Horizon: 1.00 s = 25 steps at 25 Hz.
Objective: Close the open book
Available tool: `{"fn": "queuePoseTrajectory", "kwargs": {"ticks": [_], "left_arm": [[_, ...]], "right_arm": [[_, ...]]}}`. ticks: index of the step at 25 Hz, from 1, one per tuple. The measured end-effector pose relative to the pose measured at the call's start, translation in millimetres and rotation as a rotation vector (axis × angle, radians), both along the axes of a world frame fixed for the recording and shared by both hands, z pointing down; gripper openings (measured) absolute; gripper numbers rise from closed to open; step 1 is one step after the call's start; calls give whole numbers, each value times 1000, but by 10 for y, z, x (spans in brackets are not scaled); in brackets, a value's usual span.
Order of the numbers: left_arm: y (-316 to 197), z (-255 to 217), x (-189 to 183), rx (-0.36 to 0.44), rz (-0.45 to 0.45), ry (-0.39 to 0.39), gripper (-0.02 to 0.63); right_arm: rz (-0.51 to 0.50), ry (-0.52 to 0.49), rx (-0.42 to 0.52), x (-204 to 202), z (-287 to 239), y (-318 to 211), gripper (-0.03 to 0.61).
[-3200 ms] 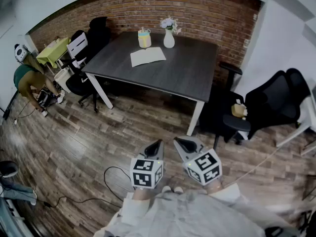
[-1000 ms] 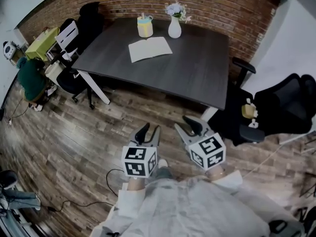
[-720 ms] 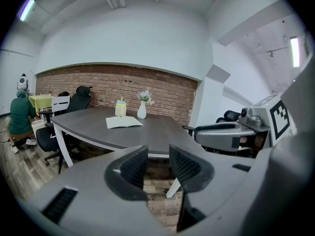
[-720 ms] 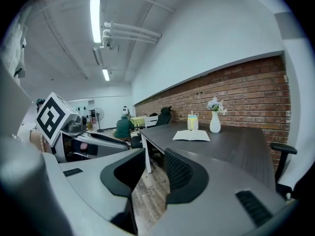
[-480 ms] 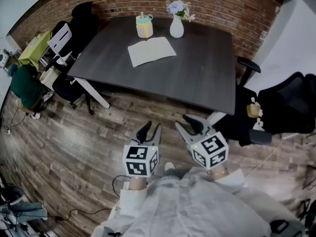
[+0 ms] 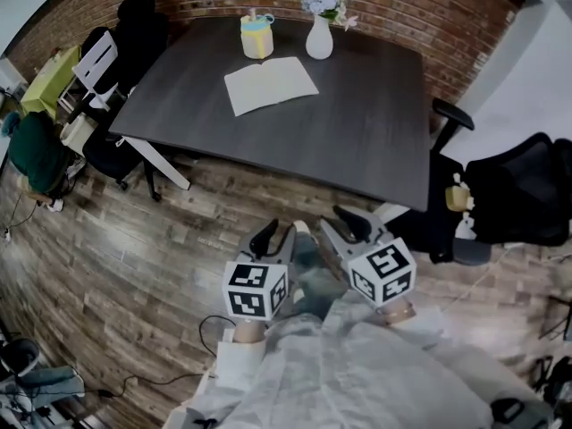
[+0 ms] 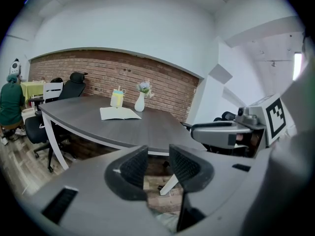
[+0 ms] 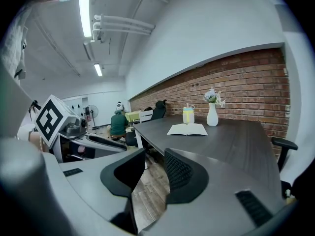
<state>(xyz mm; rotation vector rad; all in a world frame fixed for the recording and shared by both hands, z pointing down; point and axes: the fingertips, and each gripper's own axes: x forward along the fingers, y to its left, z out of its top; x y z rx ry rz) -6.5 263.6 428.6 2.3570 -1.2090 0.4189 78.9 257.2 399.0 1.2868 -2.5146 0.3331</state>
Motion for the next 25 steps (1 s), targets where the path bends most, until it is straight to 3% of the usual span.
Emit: {"fn": "queuePoseTrajectory", "kwargs": {"ticks": [9, 25], "left_arm": [[-709, 45, -120, -9, -39, -12, 132], [-2488, -159, -199, 18, -79, -54, 132]], "right_arm": [[-41, -22, -6, -128, 30, -706, 114], [-125, -43, 10, -276, -100, -2554, 114]]}}
